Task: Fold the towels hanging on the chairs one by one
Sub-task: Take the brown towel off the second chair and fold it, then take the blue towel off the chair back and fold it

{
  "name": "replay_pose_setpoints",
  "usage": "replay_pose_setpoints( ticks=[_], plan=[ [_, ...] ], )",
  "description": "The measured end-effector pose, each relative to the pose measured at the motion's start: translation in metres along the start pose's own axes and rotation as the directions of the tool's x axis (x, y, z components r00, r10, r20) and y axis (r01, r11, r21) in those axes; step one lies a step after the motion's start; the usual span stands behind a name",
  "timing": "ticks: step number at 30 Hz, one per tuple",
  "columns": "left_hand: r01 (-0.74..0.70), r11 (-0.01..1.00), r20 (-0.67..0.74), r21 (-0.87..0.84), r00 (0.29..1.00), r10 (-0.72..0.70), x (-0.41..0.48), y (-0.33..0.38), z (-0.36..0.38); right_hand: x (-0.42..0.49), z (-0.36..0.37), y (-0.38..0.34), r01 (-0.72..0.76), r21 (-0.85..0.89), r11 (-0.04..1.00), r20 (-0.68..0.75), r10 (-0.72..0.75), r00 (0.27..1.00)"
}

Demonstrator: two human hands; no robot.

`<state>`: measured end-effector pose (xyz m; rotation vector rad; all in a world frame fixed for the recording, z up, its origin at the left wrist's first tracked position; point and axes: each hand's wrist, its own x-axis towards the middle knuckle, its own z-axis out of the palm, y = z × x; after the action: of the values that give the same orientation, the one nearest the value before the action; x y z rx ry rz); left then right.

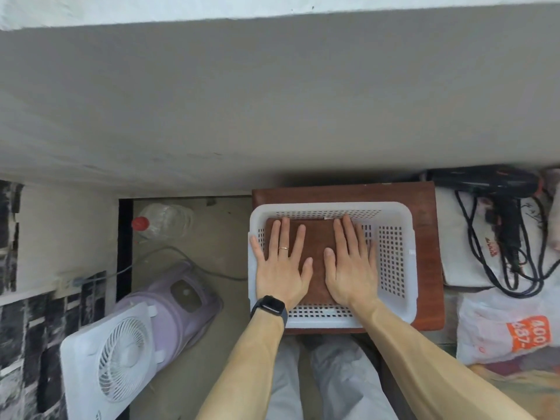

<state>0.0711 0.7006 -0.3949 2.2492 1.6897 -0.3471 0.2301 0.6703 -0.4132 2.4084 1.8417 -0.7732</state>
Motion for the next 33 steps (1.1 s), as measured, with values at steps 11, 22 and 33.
replay_pose_setpoints(
  ticks=[11,22,33],
  plan=[
    [-0.002,0.996,0.196,0.089,0.981,-0.016,-0.014,0.001,-0.062,-0.010,-0.073,-0.024,0.032,-0.216,0.976,0.260,0.026,0.965],
    [0.555,0.769,0.127,-0.317,0.829,-0.545,-0.142,-0.006,-0.142,-0.065,-0.200,-0.073,0.520,-0.034,0.853,0.453,-0.451,0.769],
    [0.626,-0.051,0.105,-0.778,0.050,-0.993,-0.493,-0.044,-0.150,-0.296,-0.209,-0.293,0.953,0.293,0.082,0.461,-0.885,-0.066]
  ],
)
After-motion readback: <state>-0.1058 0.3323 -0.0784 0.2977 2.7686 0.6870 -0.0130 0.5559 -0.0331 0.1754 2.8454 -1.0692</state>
